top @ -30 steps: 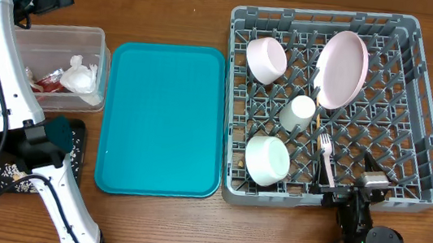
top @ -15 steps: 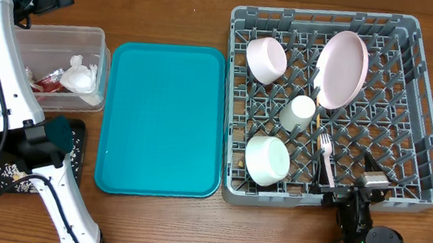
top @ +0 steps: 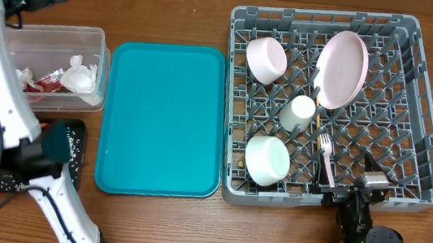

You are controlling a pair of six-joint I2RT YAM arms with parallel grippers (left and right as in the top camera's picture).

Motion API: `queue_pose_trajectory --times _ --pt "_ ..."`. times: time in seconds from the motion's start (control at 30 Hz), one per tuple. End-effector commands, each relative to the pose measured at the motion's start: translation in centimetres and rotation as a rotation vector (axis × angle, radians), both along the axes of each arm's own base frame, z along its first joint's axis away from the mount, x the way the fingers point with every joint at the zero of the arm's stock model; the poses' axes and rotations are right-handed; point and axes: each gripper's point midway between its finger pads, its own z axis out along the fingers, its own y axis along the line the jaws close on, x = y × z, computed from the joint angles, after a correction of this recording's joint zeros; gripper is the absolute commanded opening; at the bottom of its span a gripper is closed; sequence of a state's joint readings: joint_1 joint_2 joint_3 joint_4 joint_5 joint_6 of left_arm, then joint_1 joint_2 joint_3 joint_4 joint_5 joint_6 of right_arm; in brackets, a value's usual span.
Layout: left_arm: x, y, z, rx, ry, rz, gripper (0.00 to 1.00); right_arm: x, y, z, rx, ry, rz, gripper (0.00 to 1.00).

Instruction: Sort waste into correct bins and load items into the dishwasher

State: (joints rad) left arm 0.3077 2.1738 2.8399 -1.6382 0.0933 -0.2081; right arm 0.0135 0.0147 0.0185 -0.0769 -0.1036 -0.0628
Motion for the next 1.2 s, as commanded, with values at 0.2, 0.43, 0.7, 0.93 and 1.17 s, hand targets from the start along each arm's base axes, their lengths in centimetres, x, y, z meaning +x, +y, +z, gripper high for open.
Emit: queue_pose_trajectory --times 0.2,0.43,0.7,0.93,1.17 --pt "-7.7 -2.7 12.2 0.08 -0.293 -0.002 1.0 0.0 -0.2 -0.2 0.006 -0.003 -0.013 1.0" --pt "-11.1 -8.0 14.4 0.073 -0.339 -0.12 1.0 0.0 -0.2 -0.2 0.006 -0.003 -0.013 1.0" --pt "-15.1 -16.7 10.7 0.012 -0.209 -0.389 1.0 0.0 -0.2 -0.2 0.006 -0.002 -0.013 1.0" --pt "-19.2 -19.1 7.4 -0.005 -0.109 -0.491 1.0 0.0 -0.2 -0.2 0.006 -0.002 -0.013 1.0" --pt "-22.8 -18.4 2.3 -0.013 0.028 -0.49 1.0 0.0 -0.2 -0.2 0.006 -0.003 -0.013 1.0"
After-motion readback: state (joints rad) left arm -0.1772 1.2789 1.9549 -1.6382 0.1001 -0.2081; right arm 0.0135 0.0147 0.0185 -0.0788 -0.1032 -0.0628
